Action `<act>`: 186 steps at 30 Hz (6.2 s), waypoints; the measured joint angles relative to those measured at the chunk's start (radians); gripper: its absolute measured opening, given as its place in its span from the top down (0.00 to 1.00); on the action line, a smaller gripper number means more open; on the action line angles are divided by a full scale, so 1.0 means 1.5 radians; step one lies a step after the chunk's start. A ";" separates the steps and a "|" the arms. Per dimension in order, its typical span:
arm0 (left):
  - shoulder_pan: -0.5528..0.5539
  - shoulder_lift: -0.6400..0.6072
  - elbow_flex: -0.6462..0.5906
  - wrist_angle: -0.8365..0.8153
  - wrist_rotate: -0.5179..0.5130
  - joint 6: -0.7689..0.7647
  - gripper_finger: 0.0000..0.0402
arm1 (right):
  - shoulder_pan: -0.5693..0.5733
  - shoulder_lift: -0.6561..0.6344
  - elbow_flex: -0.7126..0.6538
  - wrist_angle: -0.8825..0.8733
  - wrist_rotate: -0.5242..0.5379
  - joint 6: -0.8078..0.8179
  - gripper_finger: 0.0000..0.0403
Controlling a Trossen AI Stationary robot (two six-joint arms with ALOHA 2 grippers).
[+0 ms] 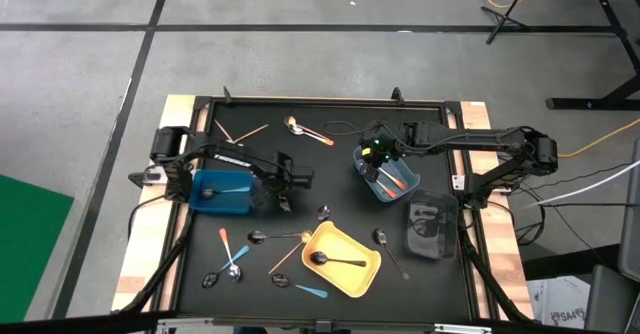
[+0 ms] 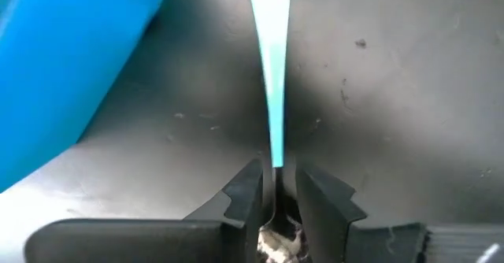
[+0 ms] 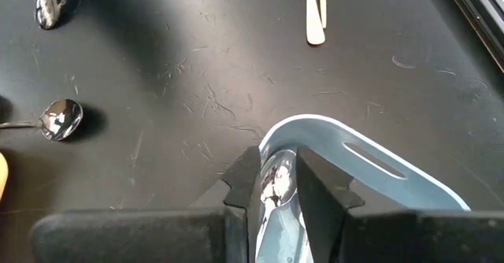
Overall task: Sort silverware by color (type)
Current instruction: Put the blue spoon into the blue bin, then put the orange spoon into the gray bin
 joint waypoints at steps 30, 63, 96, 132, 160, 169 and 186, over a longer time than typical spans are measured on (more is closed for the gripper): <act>-0.005 0.025 -0.019 0.031 -0.011 -0.017 0.82 | 0.000 0.000 0.000 0.002 0.000 0.000 0.82; -0.014 0.026 -0.020 0.033 -0.048 0.004 0.97 | 0.000 0.000 0.000 0.002 0.000 0.000 0.82; -0.126 -0.055 -0.021 0.029 -0.283 0.029 0.99 | 0.000 0.000 0.000 0.007 0.000 0.000 0.82; -0.266 -0.316 -0.020 -0.414 -0.206 0.791 0.99 | 0.000 0.000 0.000 0.031 0.000 0.000 0.82; -0.304 -0.315 -0.196 -0.310 -0.131 0.878 0.99 | 0.000 0.000 0.000 0.031 0.000 0.000 0.82; -0.303 -0.315 -0.196 -0.310 -0.120 0.874 0.91 | 0.000 0.000 0.000 0.031 0.000 0.000 0.82; -0.303 -0.314 -0.114 -0.390 -0.059 0.802 0.84 | 0.000 0.000 0.000 0.032 0.000 0.000 0.82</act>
